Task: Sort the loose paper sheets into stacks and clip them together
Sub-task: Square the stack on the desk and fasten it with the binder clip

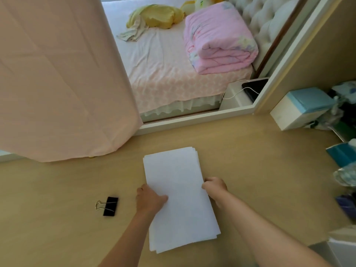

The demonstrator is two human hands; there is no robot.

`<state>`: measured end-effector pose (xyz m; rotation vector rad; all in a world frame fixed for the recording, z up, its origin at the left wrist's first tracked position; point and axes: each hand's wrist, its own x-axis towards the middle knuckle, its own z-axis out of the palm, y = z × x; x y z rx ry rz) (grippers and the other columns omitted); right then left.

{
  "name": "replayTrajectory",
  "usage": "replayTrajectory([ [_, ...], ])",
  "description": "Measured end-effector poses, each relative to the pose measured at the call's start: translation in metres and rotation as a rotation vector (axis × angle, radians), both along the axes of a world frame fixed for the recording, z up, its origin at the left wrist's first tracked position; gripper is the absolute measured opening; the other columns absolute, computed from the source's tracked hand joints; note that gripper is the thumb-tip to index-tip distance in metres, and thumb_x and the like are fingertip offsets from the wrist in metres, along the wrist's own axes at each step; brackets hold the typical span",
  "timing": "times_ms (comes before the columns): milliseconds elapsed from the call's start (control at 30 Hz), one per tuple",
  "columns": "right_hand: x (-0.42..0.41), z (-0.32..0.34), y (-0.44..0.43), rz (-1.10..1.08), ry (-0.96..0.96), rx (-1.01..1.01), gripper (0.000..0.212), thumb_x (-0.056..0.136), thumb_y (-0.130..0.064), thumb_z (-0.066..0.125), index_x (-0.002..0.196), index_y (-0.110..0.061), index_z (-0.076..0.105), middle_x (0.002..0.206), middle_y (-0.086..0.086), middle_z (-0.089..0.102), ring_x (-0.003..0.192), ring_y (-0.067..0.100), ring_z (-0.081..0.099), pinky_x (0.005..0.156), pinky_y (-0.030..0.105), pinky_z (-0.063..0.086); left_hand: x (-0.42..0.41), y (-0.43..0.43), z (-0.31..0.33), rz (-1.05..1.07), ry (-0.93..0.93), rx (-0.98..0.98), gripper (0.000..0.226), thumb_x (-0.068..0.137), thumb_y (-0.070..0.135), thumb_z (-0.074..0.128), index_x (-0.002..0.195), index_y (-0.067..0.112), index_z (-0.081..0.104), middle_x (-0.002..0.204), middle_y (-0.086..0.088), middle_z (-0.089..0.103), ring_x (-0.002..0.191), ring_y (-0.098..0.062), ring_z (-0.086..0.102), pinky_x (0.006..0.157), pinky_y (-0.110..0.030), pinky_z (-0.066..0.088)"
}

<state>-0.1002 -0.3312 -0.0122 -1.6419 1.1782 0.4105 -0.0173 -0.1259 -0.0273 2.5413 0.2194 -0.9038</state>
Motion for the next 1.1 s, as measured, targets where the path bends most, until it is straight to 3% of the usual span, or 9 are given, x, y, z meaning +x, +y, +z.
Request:
replayTrajectory([
  [133, 0.011, -0.005, 0.005, 0.091, 0.071, 0.059, 0.034, 0.080, -0.017, 0.050, 0.110, -0.013, 0.066, 0.105, 0.003, 0.067, 0.092, 0.023, 0.064, 0.083, 0.035, 0.057, 0.001, 0.002, -0.001, -0.004, -0.020, 0.057, 0.090, 0.073, 0.043, 0.078, 0.140, 0.004, 0.032, 0.138, -0.014, 0.038, 0.127, -0.037, 0.045, 0.098, -0.043, 0.046],
  [233, 0.018, -0.004, 0.016, 0.171, 0.093, -0.080, 0.033, 0.078, -0.026, 0.049, 0.111, -0.023, 0.055, 0.123, 0.001, 0.044, 0.120, 0.029, 0.044, 0.090, 0.034, 0.045, 0.001, 0.004, -0.004, 0.024, -0.033, 0.056, 0.092, 0.073, 0.044, 0.077, 0.141, 0.004, 0.030, 0.138, -0.014, 0.037, 0.127, -0.037, 0.044, 0.098, -0.044, 0.046],
  [367, 0.019, -0.002, 0.025, 0.001, -0.094, 0.128, 0.044, 0.081, -0.022, 0.059, 0.122, -0.024, 0.043, 0.113, 0.000, 0.052, 0.099, 0.021, 0.058, 0.085, 0.039, 0.053, 0.001, 0.007, -0.007, 0.075, -0.036, 0.031, 0.094, 0.073, 0.044, 0.078, 0.143, 0.004, 0.029, 0.139, -0.014, 0.037, 0.128, -0.037, 0.044, 0.099, -0.045, 0.045],
  [467, 0.018, -0.002, 0.014, -0.104, -0.063, 0.296, 0.053, 0.084, -0.021, 0.067, 0.124, -0.022, 0.032, 0.112, 0.001, 0.057, 0.094, 0.021, 0.061, 0.077, 0.038, 0.054, 0.000, 0.008, -0.007, 0.088, -0.048, 0.023, 0.094, 0.073, 0.044, 0.079, 0.143, 0.005, 0.030, 0.139, -0.014, 0.037, 0.129, -0.037, 0.043, 0.100, -0.046, 0.044],
  [533, 0.018, -0.002, 0.007, -0.099, -0.047, 0.349, 0.051, 0.085, -0.018, 0.069, 0.127, -0.018, 0.040, 0.114, 0.004, 0.060, 0.093, 0.022, 0.063, 0.069, 0.034, 0.052, -0.001, 0.008, -0.007, 0.082, -0.052, 0.027, 0.093, 0.074, 0.043, 0.079, 0.143, 0.005, 0.030, 0.140, -0.014, 0.038, 0.129, -0.037, 0.043, 0.100, -0.046, 0.044],
  [733, 0.021, 0.002, 0.016, 0.265, -0.111, 0.035, 0.039, 0.083, -0.013, 0.055, 0.113, -0.034, 0.042, 0.107, -0.006, 0.060, 0.097, 0.020, 0.060, 0.077, 0.031, 0.049, -0.004, 0.008, -0.003, 0.077, -0.030, 0.001, 0.091, 0.075, 0.042, 0.078, 0.144, 0.007, 0.028, 0.141, -0.012, 0.035, 0.132, -0.035, 0.039, 0.100, -0.044, 0.043],
  [867, 0.014, 0.016, 0.019, 0.250, -0.224, 0.065, 0.044, 0.083, -0.005, 0.055, 0.113, -0.035, 0.047, 0.104, -0.009, 0.063, 0.093, 0.015, 0.063, 0.073, 0.031, 0.054, -0.004, 0.020, 0.000, 0.081, 0.025, -0.055, 0.096, 0.073, 0.048, 0.080, 0.144, 0.011, 0.028, 0.140, -0.011, 0.038, 0.131, -0.033, 0.042, 0.103, -0.044, 0.043],
  [967, 0.003, 0.032, 0.020, 0.191, -0.336, 0.122, 0.040, 0.084, 0.001, 0.057, 0.105, -0.033, 0.055, 0.108, -0.005, 0.068, 0.094, 0.015, 0.067, 0.084, 0.039, 0.058, 0.005, 0.037, 0.010, 0.177, 0.049, -0.285, 0.106, 0.064, 0.054, 0.085, 0.146, 0.012, 0.031, 0.140, -0.007, 0.047, 0.126, -0.027, 0.051, 0.102, -0.044, 0.047],
  [1100, -0.006, 0.061, 0.029, 0.149, -0.499, 0.209, 0.042, 0.087, 0.007, 0.057, 0.110, -0.028, 0.058, 0.106, -0.004, 0.073, 0.094, 0.016, 0.072, 0.079, 0.036, 0.059, 0.014, 0.057, 0.064, 0.353, 0.015, -0.857, 0.061, 0.081, 0.028, 0.080, 0.133, 0.019, 0.049, 0.126, 0.003, 0.066, 0.106, -0.014, 0.069, 0.081, -0.030, 0.056],
])
